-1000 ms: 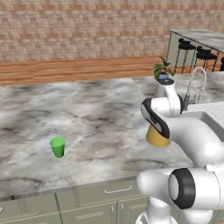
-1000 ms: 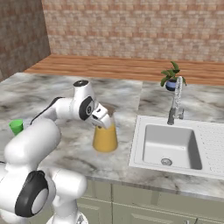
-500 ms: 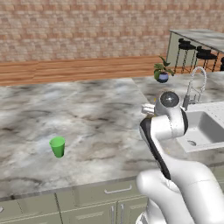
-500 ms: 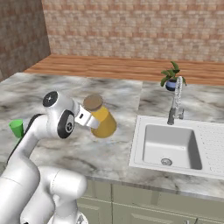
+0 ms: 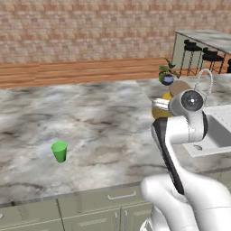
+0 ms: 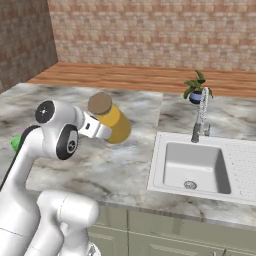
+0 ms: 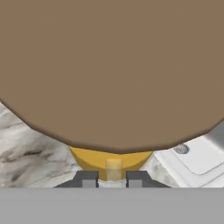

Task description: Place the pitcher and cup on the dining counter for serving.

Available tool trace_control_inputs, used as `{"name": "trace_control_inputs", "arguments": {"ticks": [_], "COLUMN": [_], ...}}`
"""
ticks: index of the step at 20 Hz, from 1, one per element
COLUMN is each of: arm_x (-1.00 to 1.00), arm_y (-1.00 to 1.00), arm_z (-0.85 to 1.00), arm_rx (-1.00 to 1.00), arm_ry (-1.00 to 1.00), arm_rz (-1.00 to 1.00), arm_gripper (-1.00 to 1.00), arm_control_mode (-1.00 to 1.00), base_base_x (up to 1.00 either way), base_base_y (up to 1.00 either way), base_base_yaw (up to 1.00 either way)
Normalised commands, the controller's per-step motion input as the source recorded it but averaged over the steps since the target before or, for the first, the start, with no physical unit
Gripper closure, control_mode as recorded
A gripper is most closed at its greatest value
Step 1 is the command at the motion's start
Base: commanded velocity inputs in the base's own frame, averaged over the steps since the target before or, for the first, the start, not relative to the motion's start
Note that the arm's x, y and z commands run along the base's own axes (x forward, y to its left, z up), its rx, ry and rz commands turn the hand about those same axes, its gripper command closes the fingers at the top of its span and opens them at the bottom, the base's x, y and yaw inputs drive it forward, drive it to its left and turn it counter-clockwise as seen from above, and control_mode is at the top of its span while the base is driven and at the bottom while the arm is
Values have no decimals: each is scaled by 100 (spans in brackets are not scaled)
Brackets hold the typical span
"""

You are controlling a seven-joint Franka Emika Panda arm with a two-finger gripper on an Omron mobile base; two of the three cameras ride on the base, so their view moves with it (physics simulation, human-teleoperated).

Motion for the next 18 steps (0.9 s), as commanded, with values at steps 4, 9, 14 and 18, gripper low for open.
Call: {"name": "trace_control_inputs", "arguments": {"ticks": [4,9,14,18], "arm_x": [-7,-8,0,0], "arm_y": [0,0,0,0], "arm_z": [74,0,0,0], "arm_rx": [0,0,0,0], "arm_ry": [9,0,0,0], "arm_rz": [17,0,0,0], "arm_gripper": [100,100,100,100], "arm_control_mode": [-100,100,100,100], "base_base_x": [0,-13,-94,-75], "base_base_y": [0,-2,-65,-100], "base_base_yaw": [0,0,0,0]}}
